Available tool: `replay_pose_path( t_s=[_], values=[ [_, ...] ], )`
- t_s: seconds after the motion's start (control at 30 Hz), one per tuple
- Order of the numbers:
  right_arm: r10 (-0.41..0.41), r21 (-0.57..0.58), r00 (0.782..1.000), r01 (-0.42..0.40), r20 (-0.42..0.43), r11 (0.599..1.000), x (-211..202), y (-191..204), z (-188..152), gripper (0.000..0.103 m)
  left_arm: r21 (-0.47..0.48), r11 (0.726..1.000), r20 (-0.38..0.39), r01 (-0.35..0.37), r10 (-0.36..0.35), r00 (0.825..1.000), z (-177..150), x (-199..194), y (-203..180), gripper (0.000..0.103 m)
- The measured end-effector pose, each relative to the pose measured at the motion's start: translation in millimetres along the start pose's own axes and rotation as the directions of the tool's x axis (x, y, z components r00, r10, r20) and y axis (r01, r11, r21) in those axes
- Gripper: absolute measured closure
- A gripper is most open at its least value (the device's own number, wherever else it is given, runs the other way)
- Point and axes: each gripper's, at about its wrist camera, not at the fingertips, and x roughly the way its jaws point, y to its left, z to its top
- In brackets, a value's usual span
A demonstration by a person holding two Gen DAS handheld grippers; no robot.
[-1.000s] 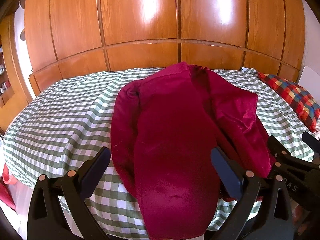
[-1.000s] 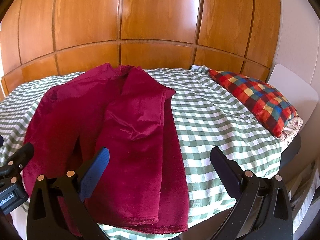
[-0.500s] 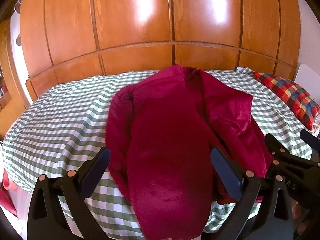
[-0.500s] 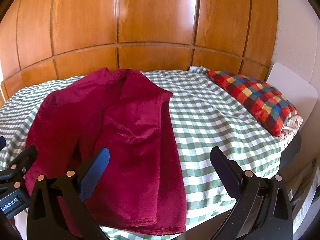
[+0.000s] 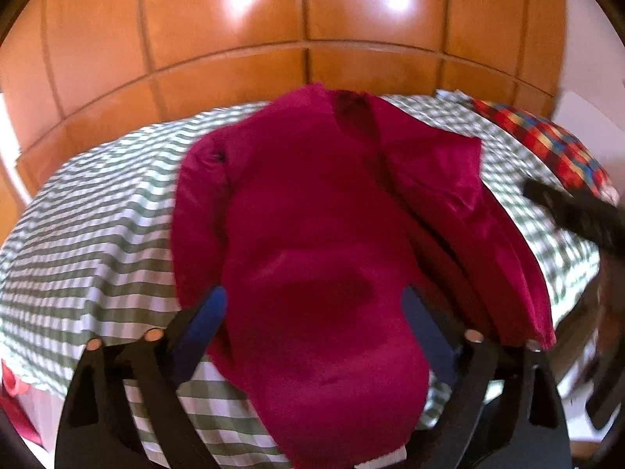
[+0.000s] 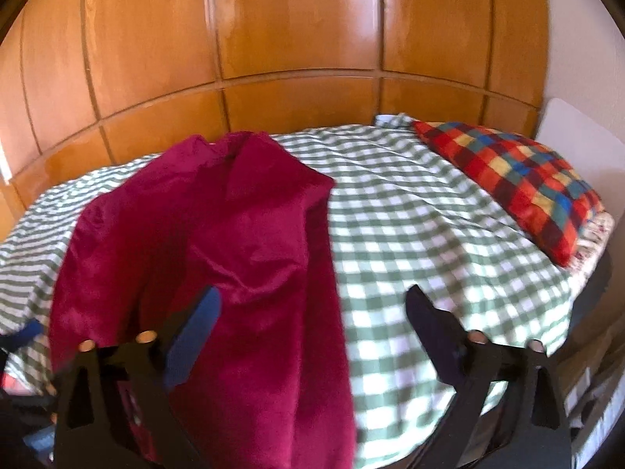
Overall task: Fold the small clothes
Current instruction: 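Grasp the maroon sweatshirt with the right gripper while the left gripper grasps it too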
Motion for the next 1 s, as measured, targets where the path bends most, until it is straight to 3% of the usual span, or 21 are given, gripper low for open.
replay_pose_path(
  t_s=[0.1, 0.3, 0.37, 0.4, 0.43, 0.47, 0.53, 0.57, 0.63, 0.73, 0.8, 0.87, 0.93, 1.0],
  values=[
    [0.065, -0.010, 0.997, -0.065, -0.034, 0.998, 16.5, 9.7, 11.3, 0.030, 0.050, 0.998, -0.026, 0.038, -0.037, 0.999, -5.7, 7.8, -9.1, 0.021],
    [0.055, -0.027, 0.989, -0.059, -0.135, 0.998, 71.0, 25.7, 19.8, 0.030, 0.162, 0.986, -0.061, 0.042, -0.033, 0.998, -15.3, 24.0, -29.2, 0.024],
    [0.080, -0.069, 0.975, -0.096, -0.205, 0.993, 91.8, 35.6, 17.3, 0.034, 0.199, 0.978, -0.065, 0.065, -0.053, 0.996, -16.6, 28.1, -35.4, 0.047],
    [0.103, -0.098, 0.968, -0.128, -0.228, 0.987, 97.5, 41.4, 13.7, 0.053, 0.205, 0.975, -0.068, 0.087, -0.074, 0.995, -16.0, 27.0, -36.1, 0.054],
    [0.115, -0.135, 0.962, -0.151, -0.246, 0.979, 101.8, 48.8, 9.6, 0.065, 0.210, 0.970, -0.073, 0.123, -0.110, 0.991, -14.0, 24.1, -36.2, 0.071],
    [0.105, -0.186, 0.965, -0.152, -0.240, 0.971, 101.9, 56.9, 4.2, 0.070, 0.205, 0.968, -0.074, 0.147, -0.134, 0.988, -10.9, 20.6, -34.2, 0.090],
    [0.099, -0.254, 0.972, -0.153, -0.214, 0.955, 93.7, 64.7, 1.9, 0.098, 0.157, 0.966, -0.074, 0.207, -0.197, 0.978, 0.0, 11.7, -21.3, 0.096],
    [0.106, -0.250, 0.973, -0.157, -0.206, 0.955, 89.0, 63.1, 3.9, 0.103, 0.101, 0.962, -0.059, 0.255, -0.250, 0.967, 9.1, 3.9, -6.0, 0.097],
    [0.139, -0.212, 0.971, -0.181, -0.195, 0.960, 78.6, 54.1, 12.5, 0.103, 0.021, 0.951, -0.010, 0.309, -0.309, 0.951, 21.4, -12.7, 20.6, 0.097],
    [0.148, -0.172, 0.981, -0.169, -0.128, 0.971, 58.5, 32.8, 33.5, 0.103, -0.096, 0.940, 0.099, 0.326, -0.317, 0.943, 48.6, -34.2, 72.7, 0.097],
    [0.122, -0.136, 0.990, -0.131, -0.075, 0.982, 47.4, 12.2, 52.2, 0.103, -0.204, 0.926, 0.173, 0.317, -0.284, 0.943, 67.8, -43.4, 119.0, 0.097],
    [0.072, -0.113, 0.997, -0.076, -0.039, 0.991, 44.7, -7.5, 67.2, 0.103, -0.314, 0.912, 0.219, 0.263, -0.200, 0.955, 85.5, -47.4, 170.3, 0.097],
    [0.018, -0.092, 1.000, -0.020, -0.022, 0.996, 50.1, -27.5, 79.1, 0.103, -0.391, 0.904, 0.222, 0.172, -0.088, 0.971, 97.9, -45.6, 212.5, 0.097],
    [-0.034, -0.058, 0.999, 0.033, -0.021, 0.998, 58.5, -51.1, 93.3, 0.103, -0.453, 0.884, 0.200, 0.118, -0.028, 0.979, 108.2, -34.2, 248.8, 0.097]
  ],
)
